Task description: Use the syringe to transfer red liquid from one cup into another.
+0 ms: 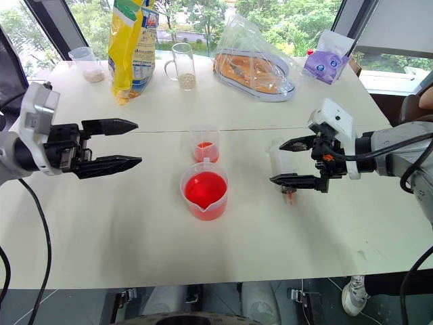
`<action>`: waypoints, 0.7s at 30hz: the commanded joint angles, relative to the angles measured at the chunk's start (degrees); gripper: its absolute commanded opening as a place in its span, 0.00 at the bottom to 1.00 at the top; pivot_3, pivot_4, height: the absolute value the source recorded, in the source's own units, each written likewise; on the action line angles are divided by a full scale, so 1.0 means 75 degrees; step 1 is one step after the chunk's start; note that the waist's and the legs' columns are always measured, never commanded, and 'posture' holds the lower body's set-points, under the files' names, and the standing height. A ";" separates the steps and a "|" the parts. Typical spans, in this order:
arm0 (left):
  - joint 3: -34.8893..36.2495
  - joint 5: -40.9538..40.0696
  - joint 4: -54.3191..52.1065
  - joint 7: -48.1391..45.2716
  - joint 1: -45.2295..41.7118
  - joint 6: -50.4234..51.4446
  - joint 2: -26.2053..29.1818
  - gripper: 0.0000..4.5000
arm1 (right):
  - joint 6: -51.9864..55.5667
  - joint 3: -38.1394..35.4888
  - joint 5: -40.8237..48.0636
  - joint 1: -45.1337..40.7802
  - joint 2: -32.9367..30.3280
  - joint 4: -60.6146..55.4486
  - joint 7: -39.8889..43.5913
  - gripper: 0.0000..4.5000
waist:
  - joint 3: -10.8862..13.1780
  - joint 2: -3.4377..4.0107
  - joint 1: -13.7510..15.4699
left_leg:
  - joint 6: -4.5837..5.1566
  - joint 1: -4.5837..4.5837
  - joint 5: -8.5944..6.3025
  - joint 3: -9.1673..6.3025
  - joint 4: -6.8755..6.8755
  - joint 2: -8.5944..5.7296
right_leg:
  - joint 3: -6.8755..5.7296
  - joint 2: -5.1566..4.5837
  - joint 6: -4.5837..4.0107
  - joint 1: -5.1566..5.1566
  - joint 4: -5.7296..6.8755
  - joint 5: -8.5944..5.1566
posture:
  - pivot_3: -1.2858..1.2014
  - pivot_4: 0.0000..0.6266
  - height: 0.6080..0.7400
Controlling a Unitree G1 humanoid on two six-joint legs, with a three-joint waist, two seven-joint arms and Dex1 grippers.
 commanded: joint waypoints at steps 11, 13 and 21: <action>-0.0079 -0.0087 -0.0507 0.0360 0.0026 -0.0129 -0.0272 1.00 | 0.1584 0.0885 -0.0634 -0.1424 0.0288 0.0982 -0.1032 0.97 | 0.0000 0.0000 -0.0020 | -0.0001 0.0006 0.0001 0.0006 0.0003 -0.0001 | 0.0007 0.0000 -0.0022 0.0003 0.0001 -0.0011 | 0.52 0.24 1.00; -0.0161 -0.0050 -0.0535 0.0421 -0.0001 -0.0171 -0.0376 1.00 | 0.2273 0.1299 -0.0815 -0.1893 0.0511 0.1352 -0.1344 0.97 | -0.0001 -0.0001 -0.0020 | -0.0002 0.0007 0.0002 0.0006 0.0003 0.0000 | 0.0009 0.0000 -0.0025 0.0002 0.0002 -0.0011 | 0.52 0.24 1.00; -0.0441 0.0175 -0.0629 0.0573 0.0077 -0.0433 -0.0784 1.00 | 0.5144 0.1927 -0.1660 -0.3838 0.2394 0.3615 -0.3182 0.97 | -0.0001 0.0000 -0.0009 | -0.0002 0.0004 0.0002 0.0009 0.0001 -0.0003 | 0.0011 0.0001 -0.0014 -0.0001 0.0007 -0.0002 | 0.52 0.24 1.00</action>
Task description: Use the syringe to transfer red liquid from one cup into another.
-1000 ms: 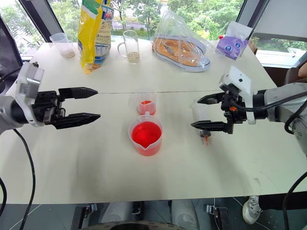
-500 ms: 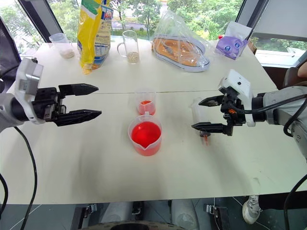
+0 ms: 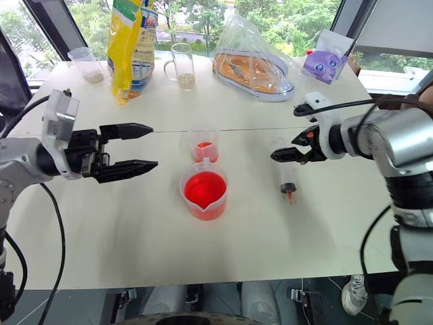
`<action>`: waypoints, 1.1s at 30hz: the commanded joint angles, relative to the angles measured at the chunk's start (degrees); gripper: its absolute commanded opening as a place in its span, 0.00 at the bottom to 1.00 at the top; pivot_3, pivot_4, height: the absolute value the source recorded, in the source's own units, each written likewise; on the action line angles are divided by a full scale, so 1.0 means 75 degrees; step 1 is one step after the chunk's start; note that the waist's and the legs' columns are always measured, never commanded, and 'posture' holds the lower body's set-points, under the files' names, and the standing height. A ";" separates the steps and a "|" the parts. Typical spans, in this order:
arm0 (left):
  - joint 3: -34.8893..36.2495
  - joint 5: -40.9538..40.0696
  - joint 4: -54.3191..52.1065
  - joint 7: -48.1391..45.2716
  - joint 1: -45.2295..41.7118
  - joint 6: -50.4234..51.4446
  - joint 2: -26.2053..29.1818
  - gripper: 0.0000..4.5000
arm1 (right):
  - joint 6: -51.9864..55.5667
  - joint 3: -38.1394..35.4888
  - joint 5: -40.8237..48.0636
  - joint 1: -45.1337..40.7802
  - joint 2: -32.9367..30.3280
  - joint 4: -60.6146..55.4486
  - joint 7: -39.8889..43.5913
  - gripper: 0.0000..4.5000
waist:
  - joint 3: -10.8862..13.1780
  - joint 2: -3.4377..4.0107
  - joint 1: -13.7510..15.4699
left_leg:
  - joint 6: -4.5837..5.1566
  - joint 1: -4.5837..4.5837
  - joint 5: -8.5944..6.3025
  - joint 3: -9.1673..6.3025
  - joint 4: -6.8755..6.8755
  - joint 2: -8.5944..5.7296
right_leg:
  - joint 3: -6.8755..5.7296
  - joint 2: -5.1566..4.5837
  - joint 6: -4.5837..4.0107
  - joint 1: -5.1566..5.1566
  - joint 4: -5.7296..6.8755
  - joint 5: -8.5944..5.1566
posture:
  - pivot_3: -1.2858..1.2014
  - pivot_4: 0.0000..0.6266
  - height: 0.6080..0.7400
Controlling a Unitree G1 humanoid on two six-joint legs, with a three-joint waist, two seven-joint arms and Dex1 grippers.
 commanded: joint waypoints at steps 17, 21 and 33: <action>0.0187 0.0195 -0.0515 0.0333 0.0515 -0.0470 -0.0104 1.00 | 0.0610 0.0912 -0.0914 -0.1088 0.1364 0.2448 -0.0988 0.97 | -0.0001 0.0001 -0.0013 | 0.0009 -0.0005 -0.0005 -0.0003 -0.0001 -0.0006 | -0.0002 0.0001 0.0015 0.0000 0.0001 0.0009 | 0.52 0.24 1.00; 0.0246 0.0222 -0.0549 0.0356 0.0574 -0.0478 -0.0036 1.00 | 0.0551 0.0954 -0.1024 -0.1071 0.1540 0.2657 -0.1018 0.97 | -0.0001 0.0001 -0.0014 | 0.0009 -0.0005 -0.0005 -0.0002 -0.0001 -0.0006 | -0.0002 0.0000 0.0016 0.0000 0.0001 0.0009 | 0.52 0.24 1.00; 0.0360 0.0136 -0.0464 0.0367 0.0515 -0.0468 -0.0001 1.00 | 0.0417 0.1177 -0.1195 -0.0657 0.1751 0.2643 -0.1030 0.33 | -0.0006 -0.0009 -0.0014 | 0.0009 -0.0003 -0.0005 -0.0004 -0.0001 -0.0006 | -0.0003 0.0001 0.0016 0.0002 0.0001 0.0009 | 0.52 0.24 1.00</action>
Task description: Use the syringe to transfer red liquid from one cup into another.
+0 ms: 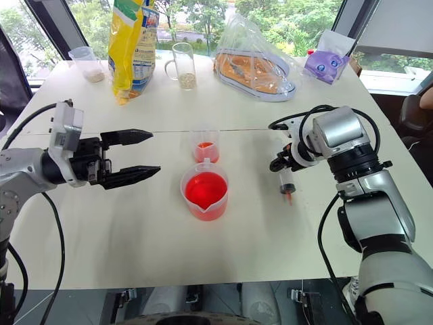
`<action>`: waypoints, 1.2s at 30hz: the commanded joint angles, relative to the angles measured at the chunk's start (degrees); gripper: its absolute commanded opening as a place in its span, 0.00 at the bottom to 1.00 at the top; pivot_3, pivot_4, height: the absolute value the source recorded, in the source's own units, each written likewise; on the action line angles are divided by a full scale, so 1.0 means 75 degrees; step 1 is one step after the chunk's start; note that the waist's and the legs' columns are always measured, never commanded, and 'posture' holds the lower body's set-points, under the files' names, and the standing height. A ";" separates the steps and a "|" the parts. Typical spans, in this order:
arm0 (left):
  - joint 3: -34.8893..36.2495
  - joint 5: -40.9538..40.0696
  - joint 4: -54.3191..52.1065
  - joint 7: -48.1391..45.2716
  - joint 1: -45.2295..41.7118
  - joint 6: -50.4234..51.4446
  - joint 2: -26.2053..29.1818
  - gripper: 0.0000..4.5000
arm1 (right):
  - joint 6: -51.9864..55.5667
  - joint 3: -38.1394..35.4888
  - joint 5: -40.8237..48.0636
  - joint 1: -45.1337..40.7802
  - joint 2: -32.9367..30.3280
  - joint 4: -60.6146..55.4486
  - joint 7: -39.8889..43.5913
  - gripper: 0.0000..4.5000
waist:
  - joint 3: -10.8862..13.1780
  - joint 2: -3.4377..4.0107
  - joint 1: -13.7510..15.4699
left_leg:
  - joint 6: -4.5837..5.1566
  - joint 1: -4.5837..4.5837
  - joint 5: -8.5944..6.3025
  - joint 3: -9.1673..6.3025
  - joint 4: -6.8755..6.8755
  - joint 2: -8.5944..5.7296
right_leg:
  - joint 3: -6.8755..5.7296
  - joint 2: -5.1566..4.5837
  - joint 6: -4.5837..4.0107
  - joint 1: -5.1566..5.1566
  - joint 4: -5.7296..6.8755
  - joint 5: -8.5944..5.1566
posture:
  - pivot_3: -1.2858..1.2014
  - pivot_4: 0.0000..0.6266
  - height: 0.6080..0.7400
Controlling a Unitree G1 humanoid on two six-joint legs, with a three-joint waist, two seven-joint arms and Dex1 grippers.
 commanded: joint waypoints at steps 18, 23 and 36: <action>-0.0008 -0.0260 0.0965 -0.0546 -0.1569 0.0026 0.0039 1.00 | -0.4069 -0.4447 0.2683 0.1243 0.0281 -0.5406 0.1884 0.32 | 0.0001 0.0001 0.0023 | -0.0001 -0.0004 0.0000 -0.0020 -0.0004 -0.0002 | -0.0013 0.0004 0.0022 0.0009 -0.0006 0.0009 | 0.52 0.24 1.00; -0.0311 -0.0307 0.1400 -0.0753 -0.2341 0.0180 -0.0077 1.00 | -0.4399 -0.4764 0.3923 0.1705 0.1422 -0.6063 0.1370 0.32 | 0.0000 -0.0002 -0.0006 | -0.0005 0.0008 0.0002 -0.0018 -0.0001 0.0002 | -0.0011 0.0006 0.0024 0.0015 0.0001 0.0011 | 0.52 0.24 1.00; -0.0652 -0.0624 0.1781 -0.0895 -0.3623 0.0990 -0.0320 1.00 | -0.7797 -0.2287 0.1942 0.3820 0.2225 -0.5549 0.2316 0.32 | 0.0000 -0.0001 0.0008 | -0.0008 0.0008 0.0005 -0.0022 -0.0001 -0.0002 | -0.0010 0.0008 0.0023 0.0015 0.0004 0.0011 | 0.52 0.24 1.00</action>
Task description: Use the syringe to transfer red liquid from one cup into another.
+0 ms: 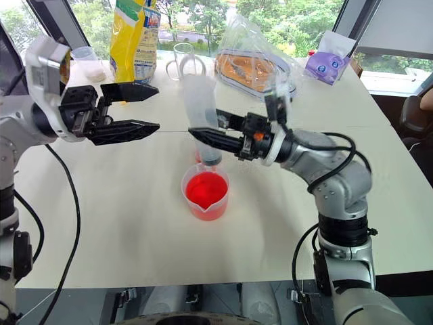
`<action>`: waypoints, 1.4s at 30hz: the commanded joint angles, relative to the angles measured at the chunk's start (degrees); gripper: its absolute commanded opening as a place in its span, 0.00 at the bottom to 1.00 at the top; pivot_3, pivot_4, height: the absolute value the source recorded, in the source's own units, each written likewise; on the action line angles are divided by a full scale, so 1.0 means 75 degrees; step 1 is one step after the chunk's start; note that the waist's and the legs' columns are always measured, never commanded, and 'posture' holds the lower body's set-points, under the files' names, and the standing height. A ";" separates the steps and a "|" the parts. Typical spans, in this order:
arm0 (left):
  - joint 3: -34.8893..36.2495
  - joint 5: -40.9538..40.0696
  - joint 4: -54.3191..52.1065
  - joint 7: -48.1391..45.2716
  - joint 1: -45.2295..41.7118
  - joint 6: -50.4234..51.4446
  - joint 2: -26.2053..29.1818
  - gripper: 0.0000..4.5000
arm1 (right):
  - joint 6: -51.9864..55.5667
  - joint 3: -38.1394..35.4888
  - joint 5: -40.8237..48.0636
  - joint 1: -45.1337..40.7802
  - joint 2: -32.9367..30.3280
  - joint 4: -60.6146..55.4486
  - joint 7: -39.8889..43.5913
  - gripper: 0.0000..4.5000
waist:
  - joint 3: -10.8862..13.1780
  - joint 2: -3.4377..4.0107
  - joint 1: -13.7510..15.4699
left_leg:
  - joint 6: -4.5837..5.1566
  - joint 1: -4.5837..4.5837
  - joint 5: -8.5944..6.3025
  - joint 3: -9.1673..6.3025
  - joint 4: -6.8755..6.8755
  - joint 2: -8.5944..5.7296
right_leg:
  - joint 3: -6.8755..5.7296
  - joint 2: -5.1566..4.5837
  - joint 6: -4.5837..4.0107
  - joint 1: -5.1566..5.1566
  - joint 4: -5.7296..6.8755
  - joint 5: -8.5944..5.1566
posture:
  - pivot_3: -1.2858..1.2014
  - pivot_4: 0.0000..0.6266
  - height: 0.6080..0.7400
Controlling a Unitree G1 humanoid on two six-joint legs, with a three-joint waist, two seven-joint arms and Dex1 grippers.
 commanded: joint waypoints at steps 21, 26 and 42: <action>-0.0646 0.0188 -0.0761 0.0373 -0.0033 0.0335 -0.0490 1.00 | -0.2288 0.1095 -0.1450 0.0830 0.0109 0.0723 0.0641 0.32 | 0.0000 0.0000 0.0008 | -0.0007 0.0002 0.0004 -0.0002 0.0003 0.0001 | 0.0002 0.0001 -0.0001 0.0000 0.0003 0.0000 | 0.52 0.24 1.00; -0.0711 0.0212 -0.0758 0.0374 0.0014 0.0376 -0.0526 0.95 | -0.2288 0.1106 -0.1482 0.0776 0.0074 0.0730 0.0656 0.32 | 0.0000 0.0000 0.0006 | -0.0007 0.0002 0.0005 -0.0002 0.0003 0.0001 | 0.0002 0.0001 -0.0001 0.0001 0.0003 0.0000 | 0.52 0.24 1.00; -0.0524 0.0100 -0.0628 0.0583 -0.0100 0.0424 -0.0677 0.02 | -0.1861 0.1148 -0.1185 0.0687 -0.0158 0.0700 0.0865 0.32 | 0.0000 0.0000 0.0007 | -0.0007 0.0002 0.0005 -0.0003 0.0003 0.0000 | 0.0002 0.0001 -0.0001 0.0001 0.0003 0.0000 | 0.52 0.24 1.00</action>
